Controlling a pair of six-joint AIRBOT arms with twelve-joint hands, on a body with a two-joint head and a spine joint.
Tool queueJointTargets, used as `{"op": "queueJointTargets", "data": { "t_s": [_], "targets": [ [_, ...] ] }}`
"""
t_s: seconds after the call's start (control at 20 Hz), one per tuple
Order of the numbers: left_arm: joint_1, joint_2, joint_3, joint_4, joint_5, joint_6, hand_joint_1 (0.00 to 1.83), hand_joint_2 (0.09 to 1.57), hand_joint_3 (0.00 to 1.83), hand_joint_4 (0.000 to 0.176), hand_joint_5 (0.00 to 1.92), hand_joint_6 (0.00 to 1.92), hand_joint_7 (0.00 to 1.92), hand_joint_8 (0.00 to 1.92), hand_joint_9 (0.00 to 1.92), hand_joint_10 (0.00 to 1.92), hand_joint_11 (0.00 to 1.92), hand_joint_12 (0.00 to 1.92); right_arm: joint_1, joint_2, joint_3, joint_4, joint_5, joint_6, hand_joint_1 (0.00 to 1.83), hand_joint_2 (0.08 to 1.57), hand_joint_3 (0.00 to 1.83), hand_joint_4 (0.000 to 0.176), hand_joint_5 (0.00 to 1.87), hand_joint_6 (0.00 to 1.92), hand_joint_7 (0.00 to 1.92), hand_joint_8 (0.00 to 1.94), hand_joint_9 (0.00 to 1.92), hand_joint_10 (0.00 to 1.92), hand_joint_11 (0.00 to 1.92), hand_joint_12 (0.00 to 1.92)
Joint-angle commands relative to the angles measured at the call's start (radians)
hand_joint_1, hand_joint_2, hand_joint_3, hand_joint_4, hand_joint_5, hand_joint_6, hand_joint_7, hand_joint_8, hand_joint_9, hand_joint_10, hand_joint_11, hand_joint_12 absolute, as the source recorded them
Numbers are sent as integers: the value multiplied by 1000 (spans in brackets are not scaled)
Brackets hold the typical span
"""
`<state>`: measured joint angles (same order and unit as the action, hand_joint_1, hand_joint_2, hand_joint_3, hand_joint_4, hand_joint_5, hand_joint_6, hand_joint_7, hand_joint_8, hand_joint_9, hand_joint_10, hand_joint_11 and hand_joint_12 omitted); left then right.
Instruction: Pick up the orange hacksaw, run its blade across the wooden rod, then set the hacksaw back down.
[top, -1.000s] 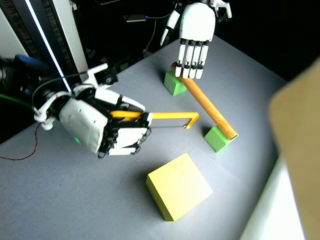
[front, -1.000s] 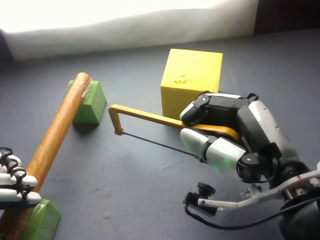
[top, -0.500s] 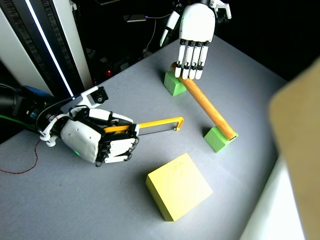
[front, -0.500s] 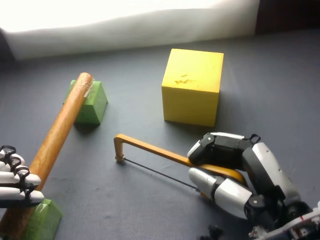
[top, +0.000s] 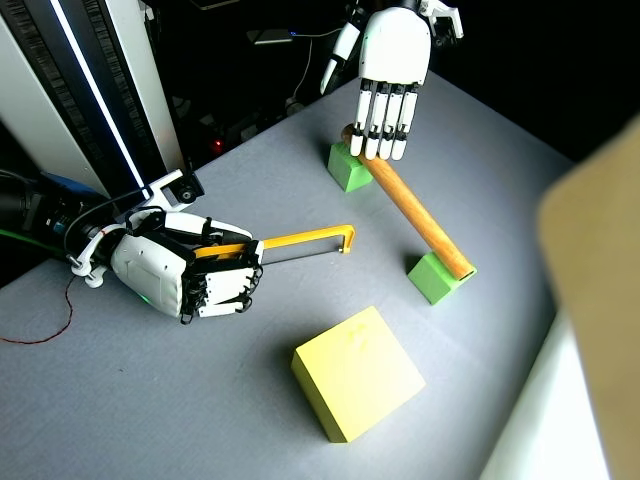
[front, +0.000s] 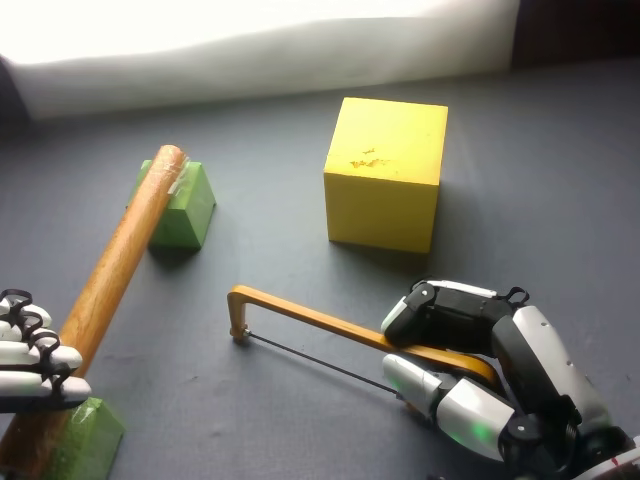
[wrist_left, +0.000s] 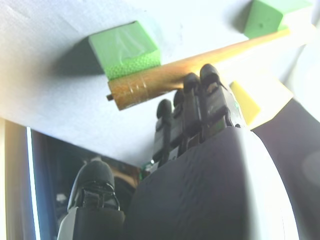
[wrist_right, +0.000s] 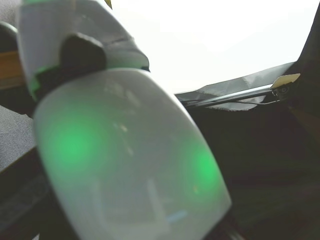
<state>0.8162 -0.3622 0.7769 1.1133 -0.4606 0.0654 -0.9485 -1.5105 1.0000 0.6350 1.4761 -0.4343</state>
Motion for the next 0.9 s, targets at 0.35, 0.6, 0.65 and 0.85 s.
{"op": "queueJointTargets", "data": {
  "t_s": [0.35,0.6,0.65,0.85],
  "targets": [
    [-6,-9,8,-16,14,0,0,1256,1,0,119,0,118,0,96,0,0,186,24,13,4,-81,104,15,884,1130,0,0,532,103,688,15,645,142,215,1340],
    [-10,-11,13,-18,6,0,0,1259,0,0,143,1,138,1,110,2,0,249,69,80,-55,-116,61,-19,555,995,0,0,40,0,82,1,94,0,0,245],
    [-12,-12,18,-32,-3,0,0,1260,0,0,137,0,129,1,101,0,0,236,81,95,-71,-116,53,-22,530,983,0,0,13,0,36,1,51,0,0,166],
    [-24,-28,60,-58,-98,39,0,1260,0,0,140,0,134,3,102,3,0,240,137,161,-133,-116,52,-24,473,969,1,0,0,0,0,0,3,0,0,39]
  ]
}}
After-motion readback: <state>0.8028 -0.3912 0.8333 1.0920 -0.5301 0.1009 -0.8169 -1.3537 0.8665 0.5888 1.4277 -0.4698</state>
